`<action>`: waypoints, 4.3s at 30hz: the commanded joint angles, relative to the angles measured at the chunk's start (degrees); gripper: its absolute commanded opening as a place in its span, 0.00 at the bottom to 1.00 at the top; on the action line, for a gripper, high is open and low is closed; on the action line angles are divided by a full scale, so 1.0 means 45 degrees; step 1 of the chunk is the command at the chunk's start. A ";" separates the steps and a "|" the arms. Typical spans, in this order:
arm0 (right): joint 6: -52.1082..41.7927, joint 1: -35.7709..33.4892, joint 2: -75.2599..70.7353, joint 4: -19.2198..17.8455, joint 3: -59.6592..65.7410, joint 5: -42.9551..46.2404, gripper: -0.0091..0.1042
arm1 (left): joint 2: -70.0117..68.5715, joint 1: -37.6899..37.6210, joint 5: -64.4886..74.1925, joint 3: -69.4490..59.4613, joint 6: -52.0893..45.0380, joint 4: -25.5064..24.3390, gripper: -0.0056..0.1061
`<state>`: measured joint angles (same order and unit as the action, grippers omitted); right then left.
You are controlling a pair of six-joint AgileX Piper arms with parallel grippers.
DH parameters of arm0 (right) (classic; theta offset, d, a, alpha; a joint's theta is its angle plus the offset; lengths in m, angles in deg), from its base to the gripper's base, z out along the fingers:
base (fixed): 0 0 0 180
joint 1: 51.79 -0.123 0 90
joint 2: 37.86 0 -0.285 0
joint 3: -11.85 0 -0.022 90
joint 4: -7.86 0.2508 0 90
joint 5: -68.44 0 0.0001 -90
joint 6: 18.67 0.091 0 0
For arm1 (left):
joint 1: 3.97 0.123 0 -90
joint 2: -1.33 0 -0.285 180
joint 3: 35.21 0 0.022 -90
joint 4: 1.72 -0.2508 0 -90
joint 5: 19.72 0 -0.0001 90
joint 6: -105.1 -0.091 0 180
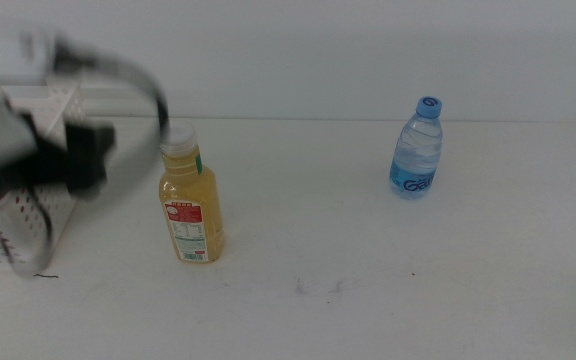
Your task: Use arms to grab the bottles and put them into the dustbin to the left of the table.
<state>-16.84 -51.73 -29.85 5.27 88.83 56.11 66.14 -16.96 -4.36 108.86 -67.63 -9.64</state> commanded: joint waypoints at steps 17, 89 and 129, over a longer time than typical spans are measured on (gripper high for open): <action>-0.0044 -0.0062 -0.0050 -0.0043 0.0053 0.0164 0.89 | 0.5034 -0.0348 -1.6599 -0.7958 0.0555 -0.1447 0.89; -0.0044 -0.0062 -0.0050 -0.0043 0.0053 0.0164 0.89 | 0.4383 0.1370 -0.8406 0.2273 2.2741 -2.0450 0.03; -0.0044 -0.0062 -0.0050 -0.0043 0.0053 0.0164 0.89 | 0.9970 0.6808 1.1680 1.3688 -0.5705 0.4930 0.03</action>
<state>-16.84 -51.73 -29.85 5.27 88.83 56.26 110.50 13.44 48.14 168.99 -95.53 14.94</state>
